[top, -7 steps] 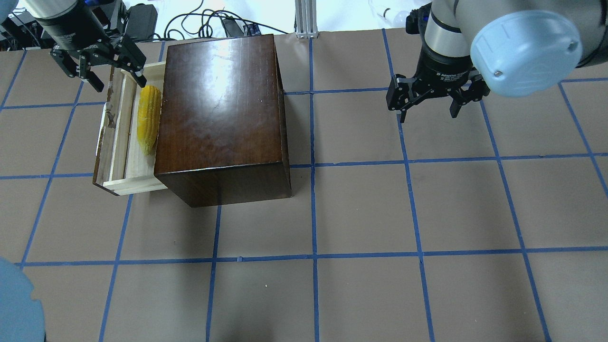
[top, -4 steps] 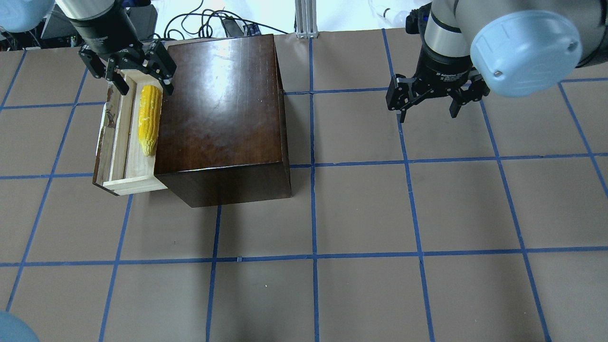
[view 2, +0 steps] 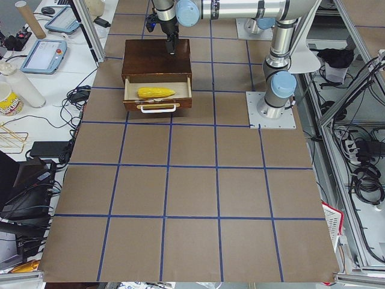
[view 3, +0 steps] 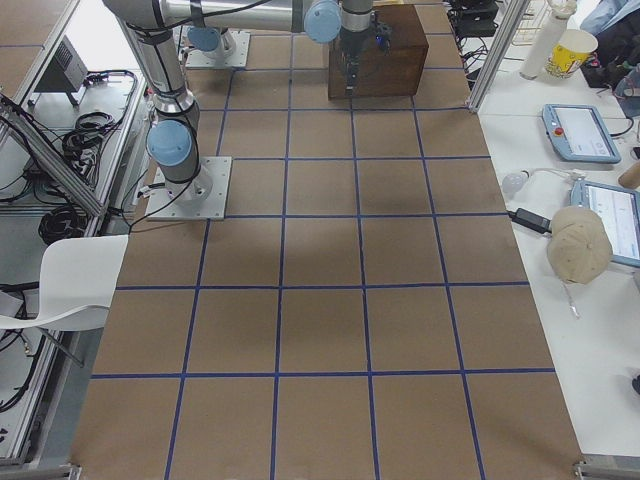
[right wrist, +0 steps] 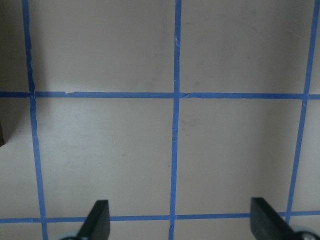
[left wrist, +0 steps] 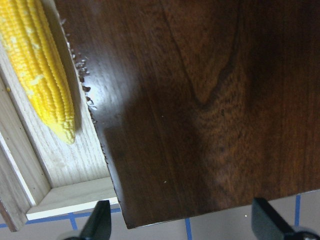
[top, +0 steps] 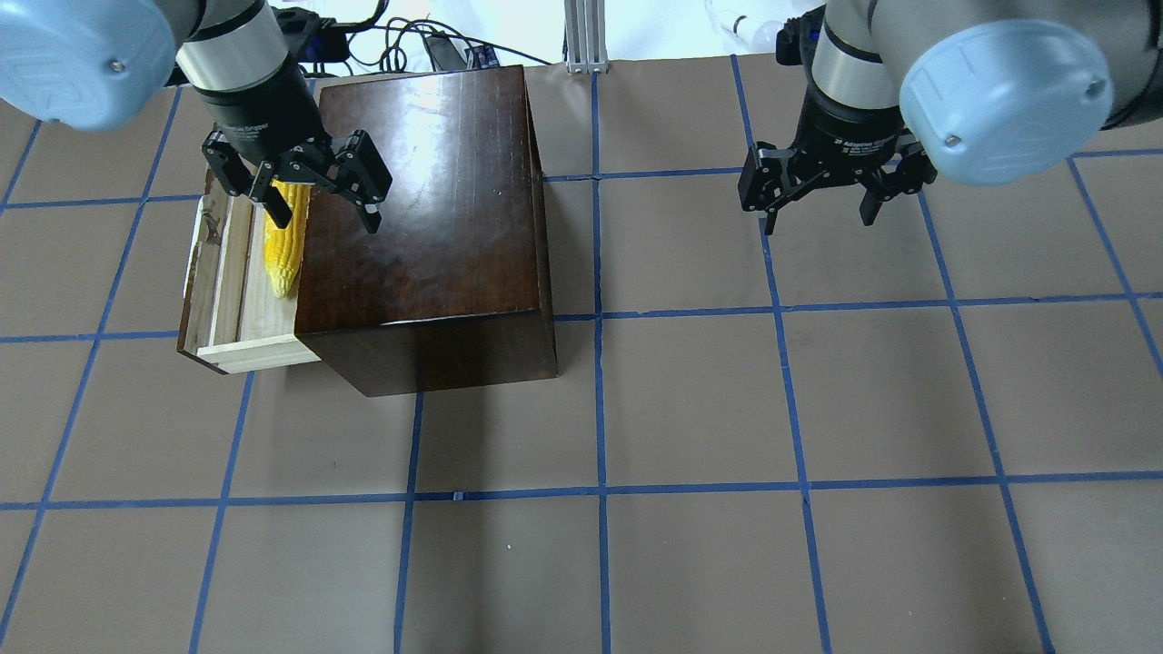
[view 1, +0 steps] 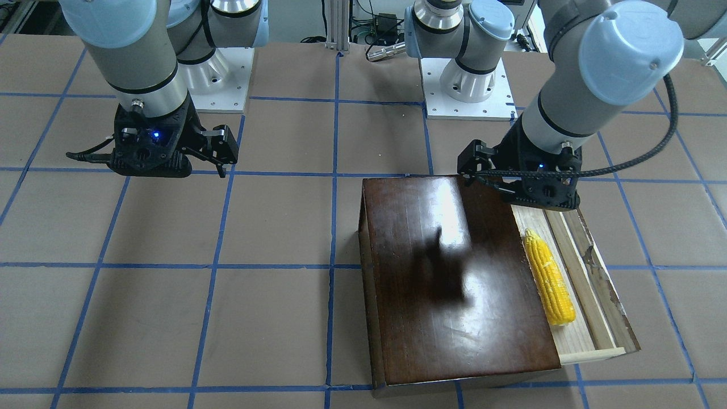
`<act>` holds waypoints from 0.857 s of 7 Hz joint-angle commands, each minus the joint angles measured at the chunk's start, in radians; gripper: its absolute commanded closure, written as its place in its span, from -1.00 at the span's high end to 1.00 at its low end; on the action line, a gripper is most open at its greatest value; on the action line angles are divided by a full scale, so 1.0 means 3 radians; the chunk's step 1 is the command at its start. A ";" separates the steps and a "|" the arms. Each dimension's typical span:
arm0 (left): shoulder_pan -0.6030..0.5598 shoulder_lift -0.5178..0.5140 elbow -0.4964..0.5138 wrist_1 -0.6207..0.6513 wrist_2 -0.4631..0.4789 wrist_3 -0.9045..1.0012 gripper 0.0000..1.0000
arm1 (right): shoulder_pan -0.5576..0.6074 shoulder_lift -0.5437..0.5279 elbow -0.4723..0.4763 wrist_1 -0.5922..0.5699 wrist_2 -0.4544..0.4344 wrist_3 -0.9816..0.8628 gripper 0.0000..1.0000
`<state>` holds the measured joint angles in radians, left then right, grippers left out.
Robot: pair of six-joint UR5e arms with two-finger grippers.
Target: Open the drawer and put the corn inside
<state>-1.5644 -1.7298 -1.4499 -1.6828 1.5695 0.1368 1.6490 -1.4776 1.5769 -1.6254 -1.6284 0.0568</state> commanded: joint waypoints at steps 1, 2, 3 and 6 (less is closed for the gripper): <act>0.0004 0.0136 -0.0040 0.0025 -0.0006 -0.0001 1.00 | 0.0000 0.0001 0.0000 0.0003 -0.0002 0.0000 1.00; 0.0014 0.0162 -0.0040 0.0026 -0.0001 -0.0001 1.00 | 0.0000 0.0001 0.0000 0.0003 -0.0002 0.0000 1.00; 0.0015 0.0177 -0.0035 0.0031 -0.0006 -0.0016 1.00 | 0.0000 0.0001 0.0000 -0.0002 -0.0002 0.0000 1.00; 0.0015 0.0177 -0.0045 0.0066 -0.0006 -0.0006 1.00 | 0.0000 0.0001 0.0000 0.0003 -0.0007 0.0000 1.00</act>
<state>-1.5596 -1.6758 -1.4620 -1.6649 1.5684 0.1340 1.6490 -1.4773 1.5769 -1.6250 -1.6304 0.0568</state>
